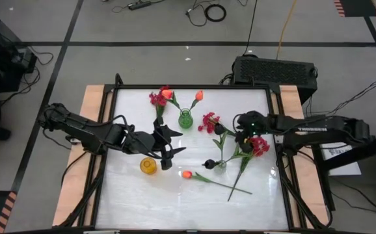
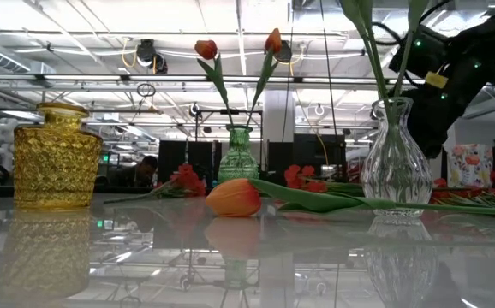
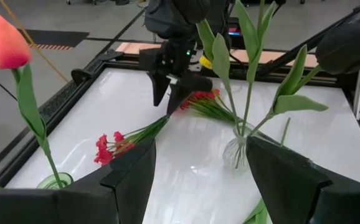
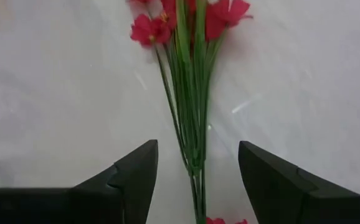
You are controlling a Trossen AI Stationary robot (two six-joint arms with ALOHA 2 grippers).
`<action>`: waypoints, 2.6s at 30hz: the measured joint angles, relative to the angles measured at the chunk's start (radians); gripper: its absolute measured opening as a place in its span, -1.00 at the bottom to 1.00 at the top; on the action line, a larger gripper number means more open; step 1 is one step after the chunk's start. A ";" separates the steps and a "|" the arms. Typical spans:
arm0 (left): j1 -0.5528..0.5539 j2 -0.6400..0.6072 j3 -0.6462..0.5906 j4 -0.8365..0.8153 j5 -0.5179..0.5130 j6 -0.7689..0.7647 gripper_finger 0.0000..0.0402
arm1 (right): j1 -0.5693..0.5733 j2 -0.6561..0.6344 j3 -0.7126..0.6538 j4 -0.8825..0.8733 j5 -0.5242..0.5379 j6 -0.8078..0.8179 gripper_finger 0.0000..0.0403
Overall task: Sort flowers into vase by color
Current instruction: Put the middle red flowers into the yellow vase
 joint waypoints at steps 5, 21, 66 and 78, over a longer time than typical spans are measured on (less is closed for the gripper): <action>0.000 0.003 0.000 -0.006 0.000 -0.001 0.28 | 0.000 0.078 0.000 0.038 -0.003 -0.008 0.07; 0.000 0.007 0.000 -0.012 0.002 0.006 0.28 | -0.002 0.255 0.000 0.103 0.034 0.000 -0.35; 0.002 0.007 0.000 0.164 -0.007 0.087 0.28 | -0.109 -0.253 0.538 0.184 0.116 -0.059 -0.98; -0.018 0.007 0.000 0.560 -0.028 0.320 0.28 | 0.160 -0.045 0.547 0.793 -0.060 0.024 -0.98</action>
